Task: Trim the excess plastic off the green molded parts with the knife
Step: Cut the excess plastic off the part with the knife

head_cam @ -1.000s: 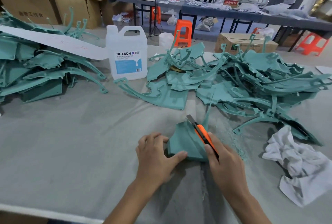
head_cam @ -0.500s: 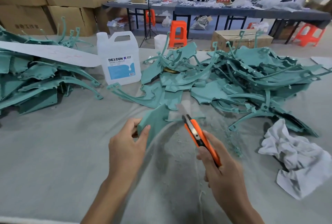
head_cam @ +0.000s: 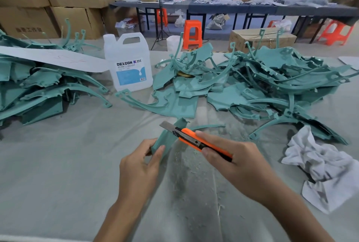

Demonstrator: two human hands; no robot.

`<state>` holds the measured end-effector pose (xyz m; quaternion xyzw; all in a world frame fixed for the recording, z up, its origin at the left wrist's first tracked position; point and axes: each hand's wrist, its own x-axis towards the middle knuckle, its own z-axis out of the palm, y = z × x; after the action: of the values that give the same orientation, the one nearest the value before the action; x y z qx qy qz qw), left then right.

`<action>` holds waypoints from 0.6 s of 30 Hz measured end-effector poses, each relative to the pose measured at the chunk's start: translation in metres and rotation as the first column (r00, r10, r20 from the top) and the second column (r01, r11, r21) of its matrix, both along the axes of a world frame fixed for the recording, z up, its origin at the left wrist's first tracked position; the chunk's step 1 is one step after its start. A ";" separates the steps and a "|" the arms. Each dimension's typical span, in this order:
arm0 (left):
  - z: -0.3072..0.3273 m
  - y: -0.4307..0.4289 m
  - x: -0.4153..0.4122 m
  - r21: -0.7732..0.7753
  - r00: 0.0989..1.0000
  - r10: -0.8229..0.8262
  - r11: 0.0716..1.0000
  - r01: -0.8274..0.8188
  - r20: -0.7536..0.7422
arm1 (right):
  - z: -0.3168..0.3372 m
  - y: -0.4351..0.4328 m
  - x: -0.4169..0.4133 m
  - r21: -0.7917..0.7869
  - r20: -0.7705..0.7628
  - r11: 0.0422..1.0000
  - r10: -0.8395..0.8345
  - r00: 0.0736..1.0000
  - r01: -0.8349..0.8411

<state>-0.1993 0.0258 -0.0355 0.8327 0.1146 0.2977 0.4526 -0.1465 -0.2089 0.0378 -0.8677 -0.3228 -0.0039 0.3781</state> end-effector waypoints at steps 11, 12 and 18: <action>-0.002 -0.014 -0.010 0.152 1.000 -0.013 0.988 0.011 0.010 | 0.049 -0.013 0.052 -0.392 0.120 0.920 0.030 0.992 0.020; -0.002 -0.013 -0.011 0.155 1.000 -0.005 0.988 0.004 0.004 | 0.048 -0.010 0.048 -0.379 0.149 0.925 0.033 0.988 0.026; -0.001 -0.014 -0.014 0.123 1.000 -0.025 0.992 0.024 0.008 | 0.029 -0.010 0.035 -0.329 0.165 0.943 0.109 0.980 -0.049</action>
<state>-0.2131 0.0115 -0.0366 0.8588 0.0834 0.3027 0.4047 -0.1118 -0.2184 0.0664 -0.9002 -0.3868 -0.0146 0.1998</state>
